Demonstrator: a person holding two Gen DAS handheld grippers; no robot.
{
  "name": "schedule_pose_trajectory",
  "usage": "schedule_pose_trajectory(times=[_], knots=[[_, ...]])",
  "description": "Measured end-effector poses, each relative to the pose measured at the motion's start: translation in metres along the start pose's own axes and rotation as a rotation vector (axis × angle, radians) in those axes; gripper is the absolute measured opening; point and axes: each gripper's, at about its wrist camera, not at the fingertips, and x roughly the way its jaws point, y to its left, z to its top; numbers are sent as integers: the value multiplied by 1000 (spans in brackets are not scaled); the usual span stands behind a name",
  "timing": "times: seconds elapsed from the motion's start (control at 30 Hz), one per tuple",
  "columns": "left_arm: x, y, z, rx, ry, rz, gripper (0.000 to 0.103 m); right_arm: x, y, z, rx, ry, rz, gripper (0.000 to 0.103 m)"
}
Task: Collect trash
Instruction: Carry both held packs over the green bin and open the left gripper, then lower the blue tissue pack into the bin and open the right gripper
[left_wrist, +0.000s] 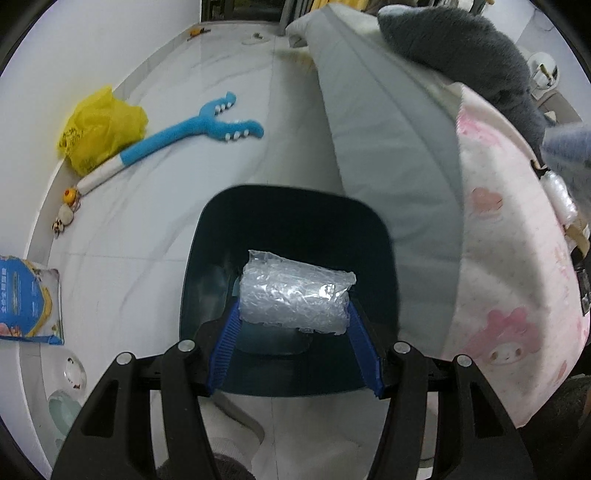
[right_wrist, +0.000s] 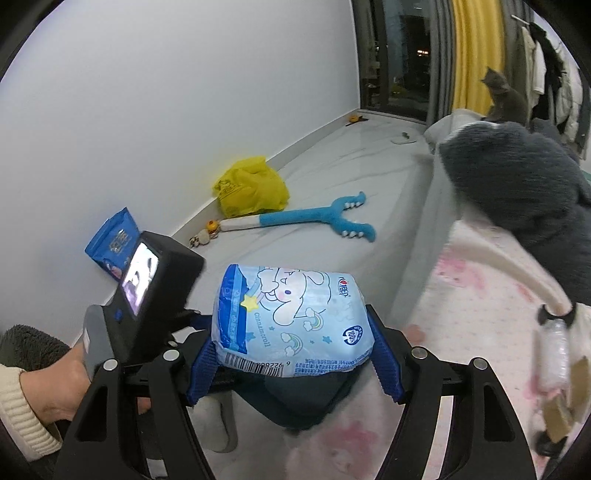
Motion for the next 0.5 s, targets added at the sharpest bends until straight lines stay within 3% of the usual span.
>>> schedule_pose_trajectory(times=[0.23,0.3,0.5], knots=[[13,21,-10,-52,67,-9,62,20,6,0,57,43,32,72],[15,30,-13,-77,73,-27,72,28,5,0,75,62,29,72],[4,47,-19,-96,56,-38,81,56,1,-3,132,124,22,72]])
